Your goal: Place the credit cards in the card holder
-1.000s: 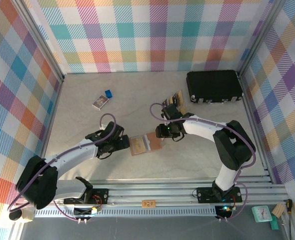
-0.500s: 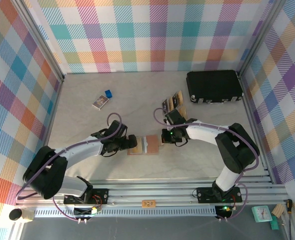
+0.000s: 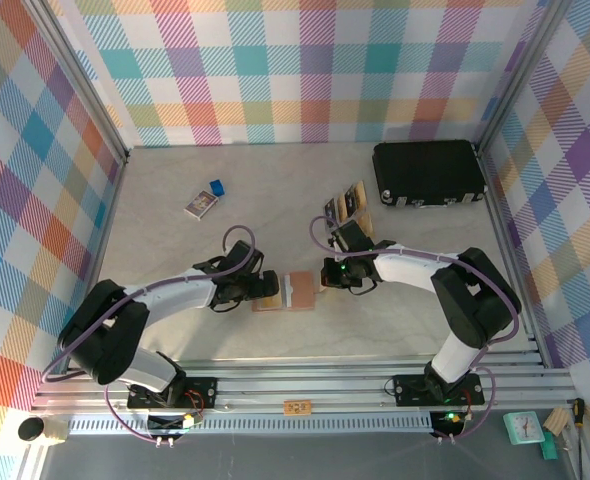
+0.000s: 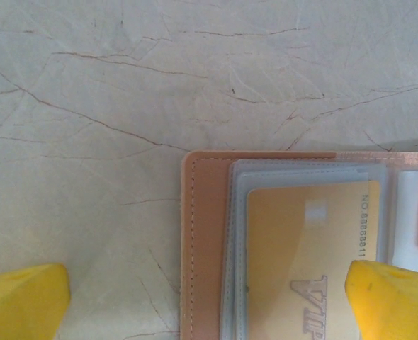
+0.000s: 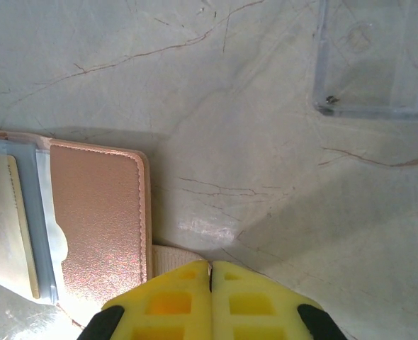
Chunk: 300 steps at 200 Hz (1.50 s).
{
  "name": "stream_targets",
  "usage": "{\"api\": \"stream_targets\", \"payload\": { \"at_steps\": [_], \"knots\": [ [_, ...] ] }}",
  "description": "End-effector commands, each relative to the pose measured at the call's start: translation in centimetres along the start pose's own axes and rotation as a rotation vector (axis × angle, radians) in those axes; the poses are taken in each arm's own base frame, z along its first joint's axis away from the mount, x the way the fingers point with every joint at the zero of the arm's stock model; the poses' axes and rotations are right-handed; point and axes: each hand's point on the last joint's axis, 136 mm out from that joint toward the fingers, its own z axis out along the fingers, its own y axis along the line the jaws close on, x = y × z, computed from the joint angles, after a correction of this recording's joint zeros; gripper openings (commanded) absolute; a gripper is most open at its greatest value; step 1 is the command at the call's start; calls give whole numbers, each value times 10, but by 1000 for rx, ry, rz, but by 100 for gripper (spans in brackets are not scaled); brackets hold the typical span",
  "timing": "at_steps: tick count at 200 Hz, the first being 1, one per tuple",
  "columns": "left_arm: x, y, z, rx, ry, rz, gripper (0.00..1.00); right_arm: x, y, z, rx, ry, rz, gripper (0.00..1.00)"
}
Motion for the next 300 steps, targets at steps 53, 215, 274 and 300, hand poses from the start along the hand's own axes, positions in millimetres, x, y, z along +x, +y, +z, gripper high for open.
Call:
{"api": "stream_targets", "payload": {
  "at_steps": [53, 215, 274, 300],
  "knots": [
    [4, -56, 2, 169, 9, 59, 100, 1, 10, 4, -40, 6, 1, 1],
    [-5, -68, -22, 220, -51, 56, 100, 2, 13, 14, -53, 27, 5, 0],
    [-18, -98, -59, 364, -115, 35, 100, -4, 21, 18, -69, 27, 5, 0],
    [-17, -124, -58, 420, -116, 46, 100, -5, 21, 19, -68, 28, 12, 0]
  ]
}}
